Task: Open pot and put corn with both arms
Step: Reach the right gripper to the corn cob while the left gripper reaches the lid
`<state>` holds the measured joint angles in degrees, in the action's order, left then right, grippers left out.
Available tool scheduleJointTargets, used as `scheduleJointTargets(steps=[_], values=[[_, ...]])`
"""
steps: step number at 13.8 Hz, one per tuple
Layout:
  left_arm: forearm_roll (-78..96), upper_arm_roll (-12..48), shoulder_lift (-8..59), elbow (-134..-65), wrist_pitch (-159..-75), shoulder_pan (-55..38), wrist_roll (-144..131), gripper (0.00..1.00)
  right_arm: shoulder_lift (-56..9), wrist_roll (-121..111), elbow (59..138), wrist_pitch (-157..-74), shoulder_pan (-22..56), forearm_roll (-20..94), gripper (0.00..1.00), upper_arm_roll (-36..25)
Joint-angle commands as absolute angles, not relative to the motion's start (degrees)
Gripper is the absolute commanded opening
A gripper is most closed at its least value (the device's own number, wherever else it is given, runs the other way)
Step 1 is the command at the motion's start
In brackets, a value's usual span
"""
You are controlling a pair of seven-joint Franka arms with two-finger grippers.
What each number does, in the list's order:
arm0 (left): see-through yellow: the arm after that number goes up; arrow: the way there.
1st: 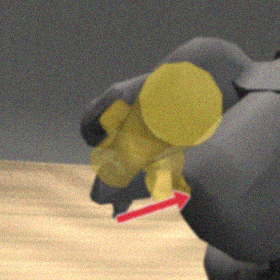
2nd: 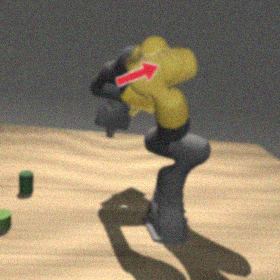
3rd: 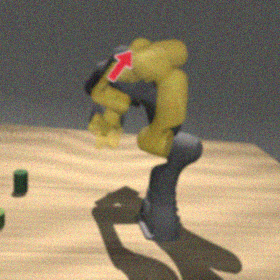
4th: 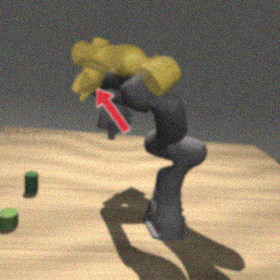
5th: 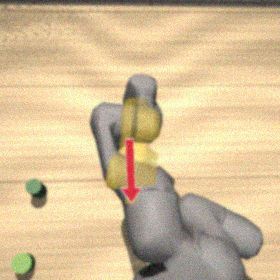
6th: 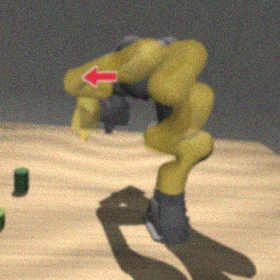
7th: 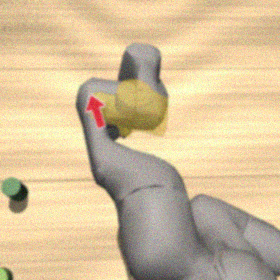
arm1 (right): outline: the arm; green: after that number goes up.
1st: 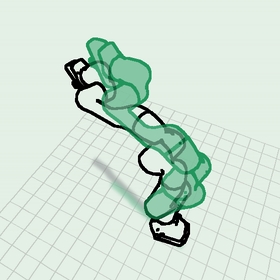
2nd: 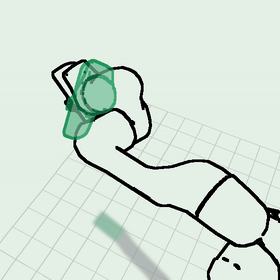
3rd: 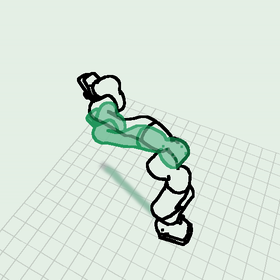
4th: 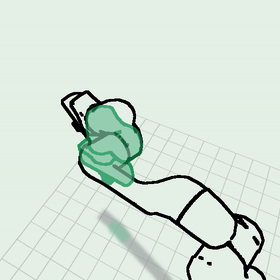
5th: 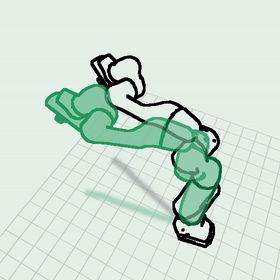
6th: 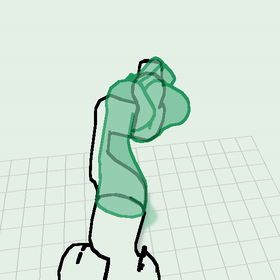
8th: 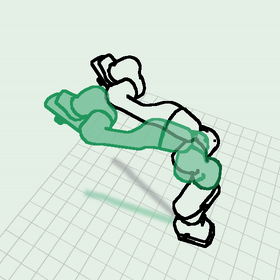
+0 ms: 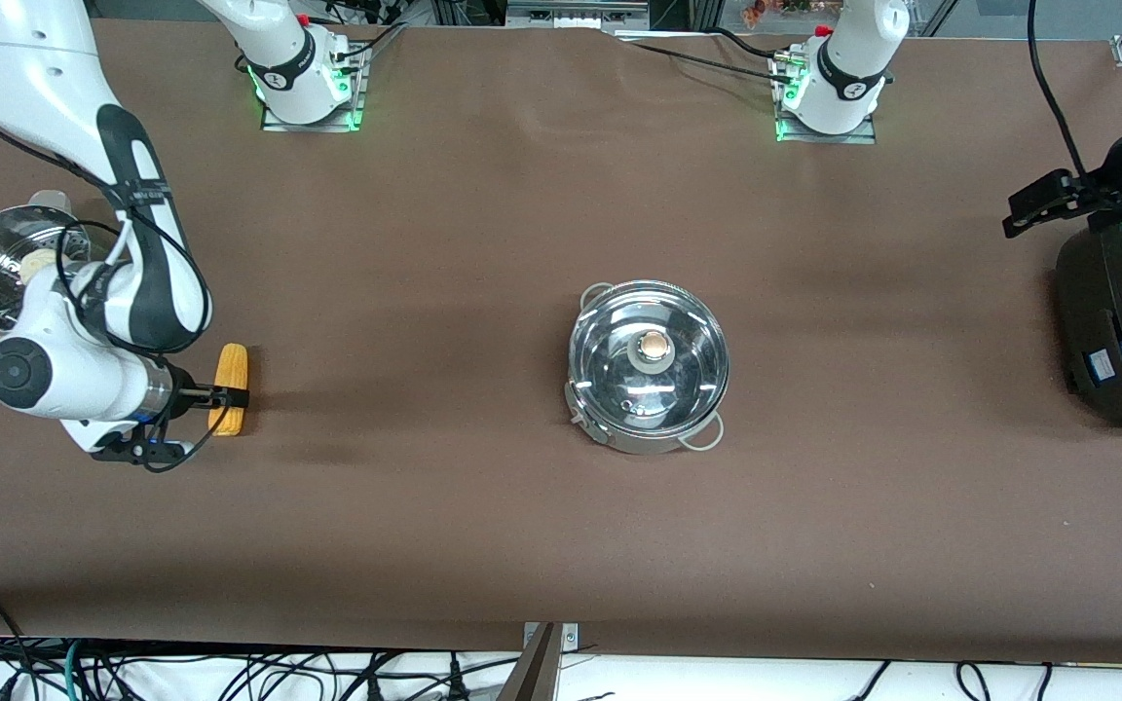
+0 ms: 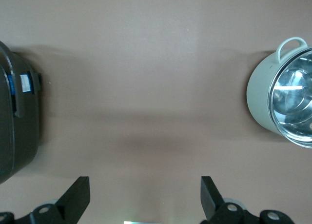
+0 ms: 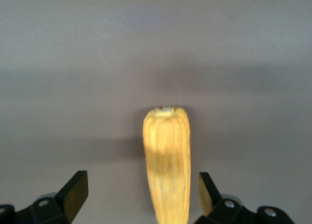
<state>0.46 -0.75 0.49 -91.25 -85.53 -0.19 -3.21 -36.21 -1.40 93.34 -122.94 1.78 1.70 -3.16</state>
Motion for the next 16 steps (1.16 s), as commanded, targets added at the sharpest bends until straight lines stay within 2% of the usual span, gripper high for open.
scheduleJointTargets(steps=[1,4,6,10,16], values=[[0.79,-0.53,2.37,-90.61,-84.73,-0.79,-2.20,1.00,-36.30,-5.70,98.77,-131.02,-0.26,2.72,1.00,-2.81],[1.75,-0.26,2.46,-91.23,-84.55,-1.40,-2.20,1.00,-36.21,-7.38,100.72,-132.98,-0.35,2.72,1.00,-2.81],[4.56,2.01,3.51,-91.06,-85.34,-2.28,-4.12,1.00,-36.21,-7.38,101.07,-133.07,-0.35,2.72,1.00,-2.81],[5.09,7.63,5.71,-91.05,-90.34,-3.42,-16.14,0.97,-35.77,-7.38,103.00,-132.98,-0.35,2.81,1.00,-2.64],[8.09,10.98,12.12,-90.88,-100.19,-10.71,-32.59,0.98,-34.45,-7.38,105.38,-133.07,-0.44,2.90,1.00,-2.55]])
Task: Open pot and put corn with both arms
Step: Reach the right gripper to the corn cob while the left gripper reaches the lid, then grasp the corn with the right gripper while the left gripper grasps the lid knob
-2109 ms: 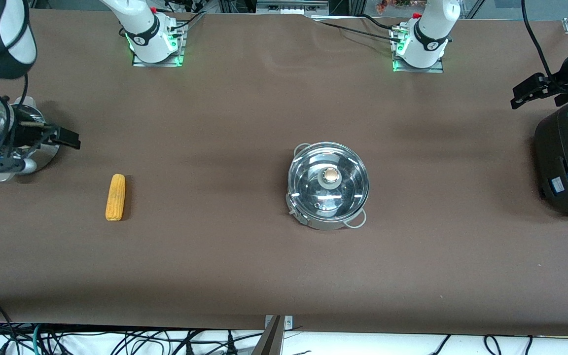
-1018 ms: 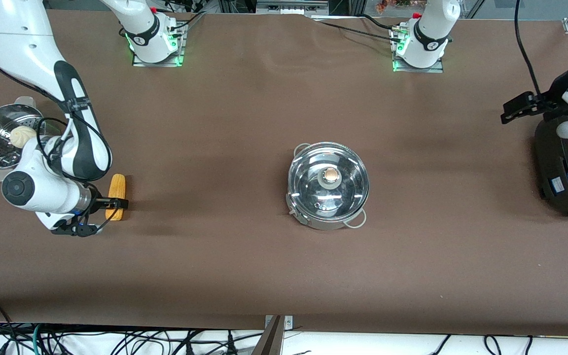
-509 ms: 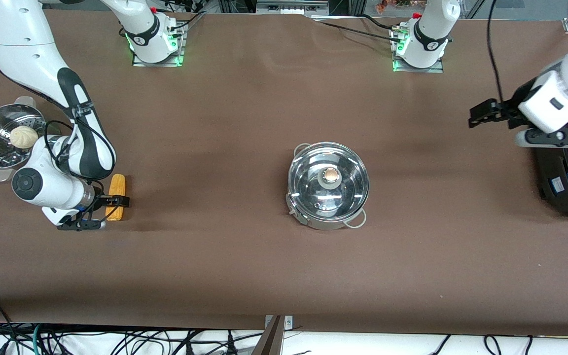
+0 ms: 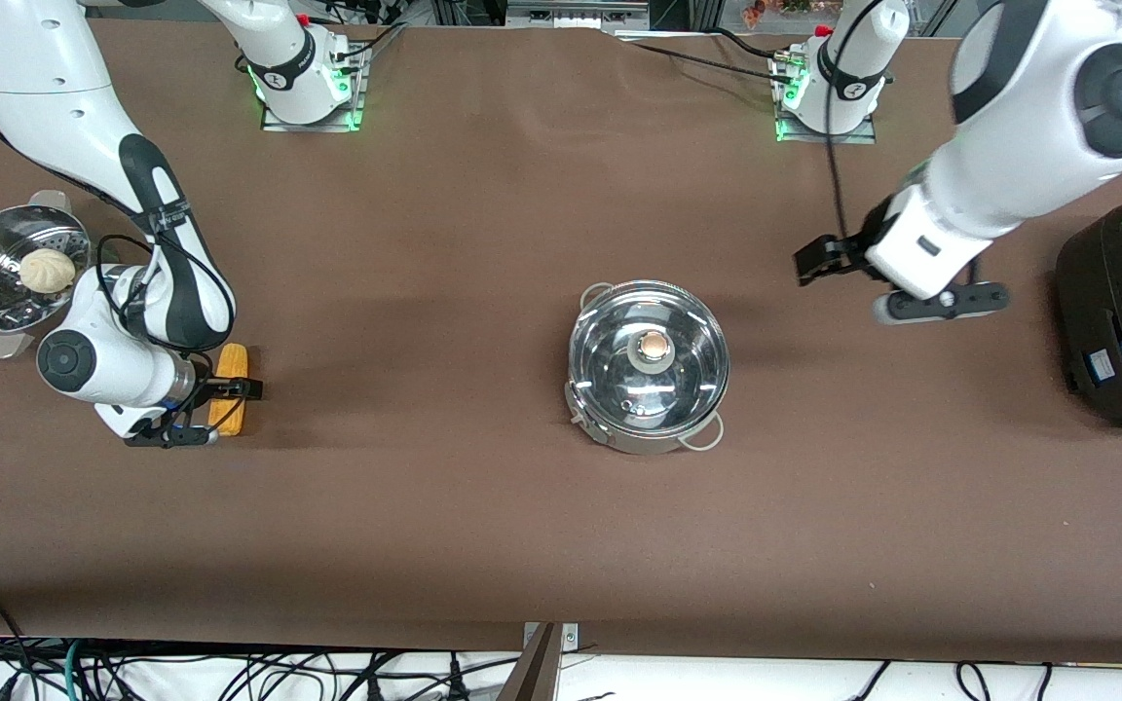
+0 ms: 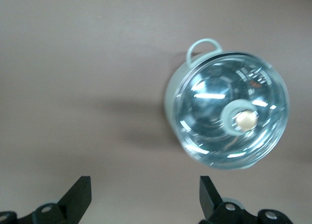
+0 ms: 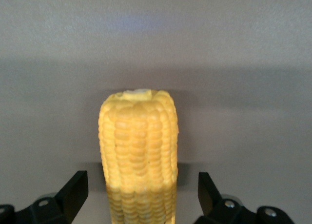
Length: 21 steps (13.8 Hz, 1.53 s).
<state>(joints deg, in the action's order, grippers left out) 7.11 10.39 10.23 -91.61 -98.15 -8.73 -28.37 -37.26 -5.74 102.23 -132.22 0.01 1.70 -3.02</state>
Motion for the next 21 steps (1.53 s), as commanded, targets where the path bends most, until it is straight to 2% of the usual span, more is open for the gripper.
scheduleJointTargets(steps=[1,2,4,5,6,7,15,17,21], values=[[7.91,10.99,13.17,-90.79,-100.28,-12.20,-33.04,0.98,-34.45,-7.38,105.38,-133.07,-0.44,2.81,1.00,-2.55],[7.74,10.99,14.40,-90.70,-101.07,-13.43,-33.05,0.98,-34.37,-7.47,105.47,-133.07,-0.44,2.81,0.97,-2.55],[7.38,10.99,16.51,-90.70,-104.57,-15.99,-33.22,0.98,-34.01,-10.09,105.47,-132.54,-0.44,2.81,0.42,-2.55],[7.30,10.90,18.09,-90.62,-105.89,-17.13,-33.31,0.98,-34.01,-11.67,105.38,-132.54,-0.44,2.81,0.19,-2.55],[7.38,10.90,19.67,-90.53,-106.78,-18.10,-33.48,0.98,-34.10,-12.99,105.47,-132.54,-0.53,2.90,0.04,-2.55],[6.43,10.90,21.17,-90.44,-107.92,-18.98,-33.57,0.98,-34.10,-13.44,105.38,-132.45,-0.61,2.81,0.00,-2.55],[2.20,10.90,28.56,-87.36,-113.99,-22.94,-33.22,0.98,-31.82,-13.18,103.71,-130.78,-0.44,2.81,0.00,-2.37],[-1.65,10.99,29.44,-87.01,-114.96,-23.20,-32.96,0.98,-30.59,-13.18,101.61,-127.29,-0.44,2.73,0.00,-2.37],[-2.02,10.99,31.20,-86.40,-117.33,-23.64,-32.70,0.97,-30.50,-13.10,91.61,-114.38,-0.09,2.72,0.00,-2.29]])
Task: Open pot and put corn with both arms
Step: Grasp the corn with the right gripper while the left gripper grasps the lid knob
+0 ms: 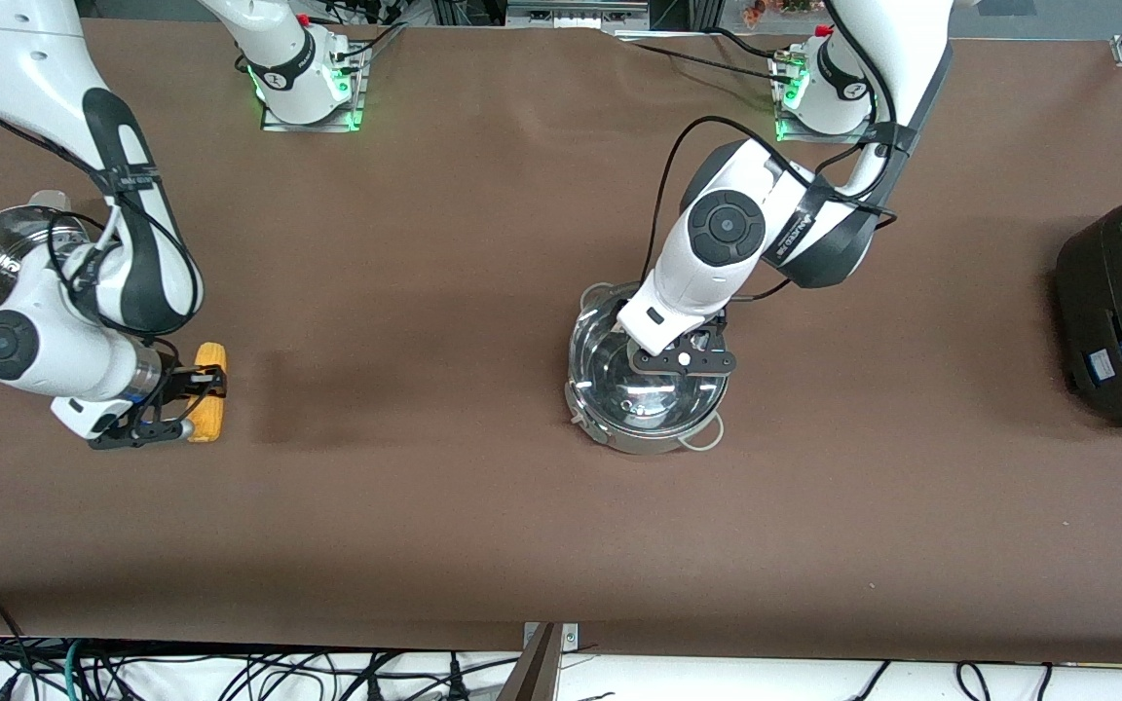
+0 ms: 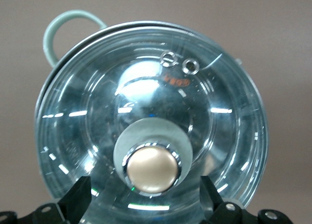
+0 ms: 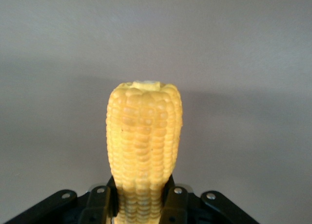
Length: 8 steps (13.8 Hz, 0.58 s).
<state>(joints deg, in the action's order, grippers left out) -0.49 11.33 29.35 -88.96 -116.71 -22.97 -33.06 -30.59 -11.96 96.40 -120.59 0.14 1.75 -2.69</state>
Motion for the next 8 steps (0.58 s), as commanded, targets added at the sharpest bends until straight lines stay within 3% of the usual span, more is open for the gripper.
scheduleJointTargets(steps=[1,5,8], values=[[-2.02,10.99,31.38,-85.79,-117.33,-23.64,-32.70,0.97,-30.50,-13.01,88.71,-110.69,-0.09,2.81,0.00,-2.20],[-2.11,10.90,31.99,-85.25,-117.33,-23.64,-32.70,0.95,-30.50,-12.75,78.68,-99.25,2.01,2.81,0.00,-2.20],[-2.11,10.90,32.25,-85.25,-117.33,-23.64,-32.61,0.83,-30.50,-12.74,74.02,-94.42,3.69,2.81,0.00,-2.20]])
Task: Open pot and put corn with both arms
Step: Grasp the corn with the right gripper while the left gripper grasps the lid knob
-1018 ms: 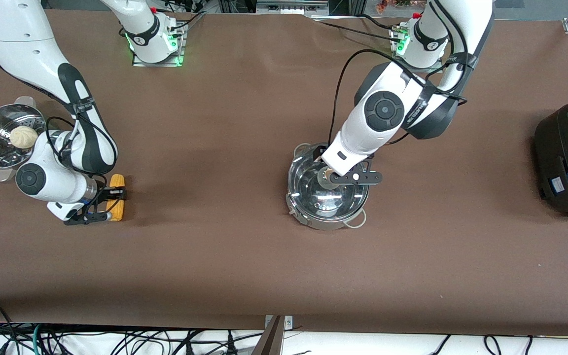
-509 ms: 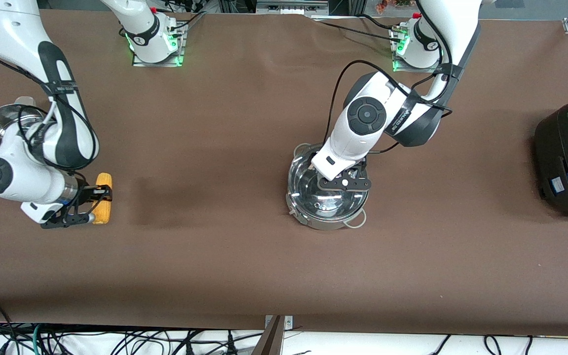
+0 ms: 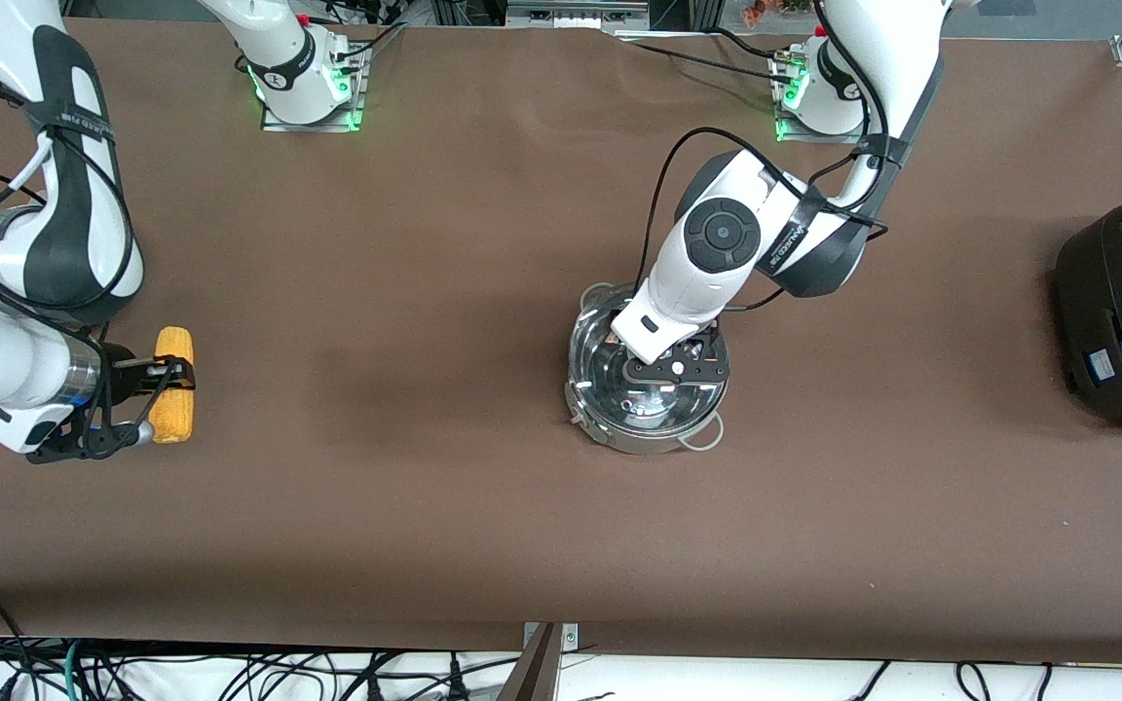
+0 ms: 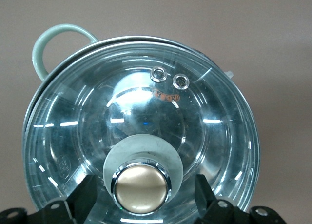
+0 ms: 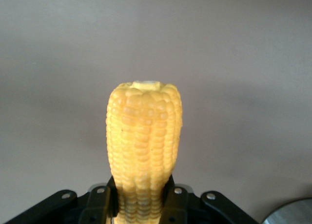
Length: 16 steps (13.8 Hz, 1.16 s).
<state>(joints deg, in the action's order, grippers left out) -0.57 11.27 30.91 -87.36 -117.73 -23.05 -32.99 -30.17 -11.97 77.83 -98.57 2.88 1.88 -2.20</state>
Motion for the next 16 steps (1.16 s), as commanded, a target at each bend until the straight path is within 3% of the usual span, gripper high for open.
scheduleJointTargets(steps=[1,3,6,11,12,13,16], values=[[-2.11,10.81,32.34,-85.25,-117.33,-23.64,-32.61,0.82,-30.50,-12.74,71.92,-92.13,3.95,2.81,0.00,-2.20],[-2.20,10.90,32.34,-85.25,-117.33,-23.64,-32.69,0.74,-30.50,-9.08,67.78,-86.95,4.48,2.90,0.00,-2.11],[-2.20,10.81,32.26,-85.25,-117.33,-23.64,-32.61,0.53,-29.89,-5.80,61.72,-78.60,6.15,2.90,0.00,-2.29],[-2.28,10.63,32.08,-85.25,-117.16,-23.64,-32.70,0.26,-28.30,1.29,61.08,-77.52,12.73,2.55,0.00,-2.37],[-2.29,10.63,31.99,-85.25,-117.16,-23.56,-32.78,0.08,-28.39,4.71,61.08,-77.87,14.83,2.55,0.00,-2.37],[-2.29,10.63,31.91,-85.25,-116.98,-23.55,-32.78,0.00,-28.39,7.79,61.08,-78.05,16.68,2.55,0.00,-2.37],[-1.94,10.37,29.98,-85.25,-114.36,-23.29,-32.70,0.00,-28.48,12.74,61.08,-79.45,19.33,2.64,0.00,-2.20]])
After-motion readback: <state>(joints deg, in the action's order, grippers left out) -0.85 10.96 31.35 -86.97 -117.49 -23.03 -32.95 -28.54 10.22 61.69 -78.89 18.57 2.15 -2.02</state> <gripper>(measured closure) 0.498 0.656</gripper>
